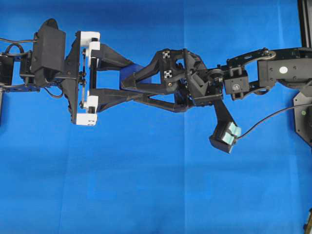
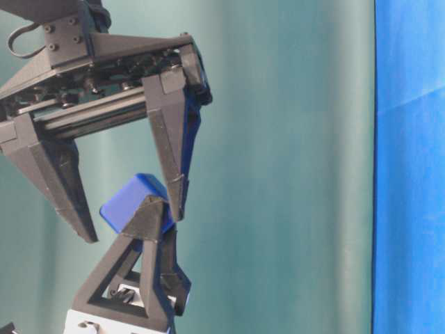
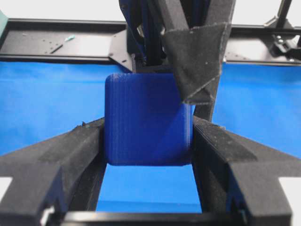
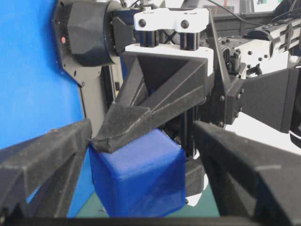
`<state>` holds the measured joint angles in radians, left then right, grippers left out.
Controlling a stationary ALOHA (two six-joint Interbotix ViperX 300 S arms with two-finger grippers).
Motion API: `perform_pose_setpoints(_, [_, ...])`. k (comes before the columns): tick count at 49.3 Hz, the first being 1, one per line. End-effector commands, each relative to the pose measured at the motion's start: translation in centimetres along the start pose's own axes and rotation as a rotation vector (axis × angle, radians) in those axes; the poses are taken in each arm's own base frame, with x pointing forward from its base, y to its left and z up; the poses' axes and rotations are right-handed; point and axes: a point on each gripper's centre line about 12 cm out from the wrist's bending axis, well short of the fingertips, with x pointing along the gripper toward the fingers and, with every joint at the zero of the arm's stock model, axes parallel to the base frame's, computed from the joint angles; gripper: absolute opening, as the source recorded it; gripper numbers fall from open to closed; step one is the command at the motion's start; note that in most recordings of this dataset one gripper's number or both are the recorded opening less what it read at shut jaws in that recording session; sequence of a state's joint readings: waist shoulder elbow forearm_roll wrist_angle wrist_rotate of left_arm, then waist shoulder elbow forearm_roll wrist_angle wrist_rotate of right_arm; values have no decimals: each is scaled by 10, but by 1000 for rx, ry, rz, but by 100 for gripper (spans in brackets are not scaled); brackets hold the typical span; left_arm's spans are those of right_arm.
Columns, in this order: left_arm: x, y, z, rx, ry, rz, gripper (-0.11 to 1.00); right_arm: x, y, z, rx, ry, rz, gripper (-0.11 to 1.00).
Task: Handover the blue block to the right arm after grasping it with the left arm, then place it in the designated position.
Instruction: 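Close the right gripper on the blue cube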
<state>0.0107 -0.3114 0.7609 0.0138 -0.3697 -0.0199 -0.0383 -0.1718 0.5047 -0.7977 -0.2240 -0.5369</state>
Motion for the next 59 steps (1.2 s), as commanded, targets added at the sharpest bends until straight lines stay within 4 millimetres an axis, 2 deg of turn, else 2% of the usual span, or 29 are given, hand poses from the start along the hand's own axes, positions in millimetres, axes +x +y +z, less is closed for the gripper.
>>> perform_pose_setpoints(1, [-3, -1, 11, -3, -34, -3, 46, -1, -15, 2, -2, -1, -36, 96])
perform_pose_setpoints(25, [-3, -1, 11, -3, -34, -3, 46, -2, -15, 0, -9, 21, -24, 93])
perform_pose_setpoints(28, [-3, -1, 11, -3, -35, -1, 46, -2, -15, -2, -9, 35, -20, 84])
perform_pose_setpoints(33, [-3, -1, 11, -4, -34, -3, 46, -2, -13, -5, -8, 61, -3, 58])
perform_pose_setpoints(35, [-3, -1, 11, -4, -34, -3, 46, -2, -15, -5, -7, 65, -5, 51])
perform_pose_setpoints(59, [-3, -1, 10, -1, -26, -1, 46, -2, -16, -6, -3, 73, -4, 52])
